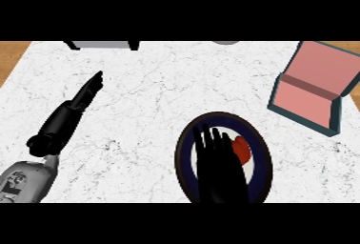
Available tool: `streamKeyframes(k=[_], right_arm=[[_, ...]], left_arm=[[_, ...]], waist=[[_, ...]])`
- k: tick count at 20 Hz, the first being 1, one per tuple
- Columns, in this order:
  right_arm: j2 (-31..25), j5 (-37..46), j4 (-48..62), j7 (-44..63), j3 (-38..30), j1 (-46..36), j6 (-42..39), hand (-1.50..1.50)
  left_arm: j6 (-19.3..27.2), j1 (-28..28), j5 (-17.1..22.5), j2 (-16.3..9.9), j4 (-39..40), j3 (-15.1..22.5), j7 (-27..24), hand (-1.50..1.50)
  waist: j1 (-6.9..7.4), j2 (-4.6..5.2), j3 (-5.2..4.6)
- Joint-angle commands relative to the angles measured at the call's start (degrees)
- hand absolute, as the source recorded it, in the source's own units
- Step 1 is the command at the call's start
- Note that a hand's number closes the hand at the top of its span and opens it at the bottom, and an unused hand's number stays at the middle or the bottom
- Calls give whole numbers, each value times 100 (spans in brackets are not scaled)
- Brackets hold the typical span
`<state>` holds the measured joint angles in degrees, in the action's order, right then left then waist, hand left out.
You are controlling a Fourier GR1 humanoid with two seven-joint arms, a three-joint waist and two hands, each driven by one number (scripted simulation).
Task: Pick the cupcake from the plate and place it in the cardboard box
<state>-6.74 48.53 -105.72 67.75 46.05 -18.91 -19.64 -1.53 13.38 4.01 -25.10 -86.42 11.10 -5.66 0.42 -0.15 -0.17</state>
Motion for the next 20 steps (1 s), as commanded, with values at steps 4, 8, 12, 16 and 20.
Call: streamKeyframes(k=[4,8,12,16,20], right_arm=[[653,481,654,1292,92,-197,-470,-150],[662,574,822,927,-236,-122,-711,-150],[665,691,1189,792,-490,-142,-712,-150],[667,835,1241,746,-414,30,-571,-150],[668,821,1401,389,-398,88,-253,-150]], left_arm=[[18,-141,-90,95,-241,51,137,0],[-52,294,-65,12,-32,-205,286,0],[-164,30,-39,-2,11,-274,15,0],[-222,-181,-83,-16,-442,-236,215,0],[-229,-214,-196,157,-584,-223,430,0]], waist=[[2,-7,10],[-74,10,12],[-32,17,10],[-5,0,15],[-4,7,17]])
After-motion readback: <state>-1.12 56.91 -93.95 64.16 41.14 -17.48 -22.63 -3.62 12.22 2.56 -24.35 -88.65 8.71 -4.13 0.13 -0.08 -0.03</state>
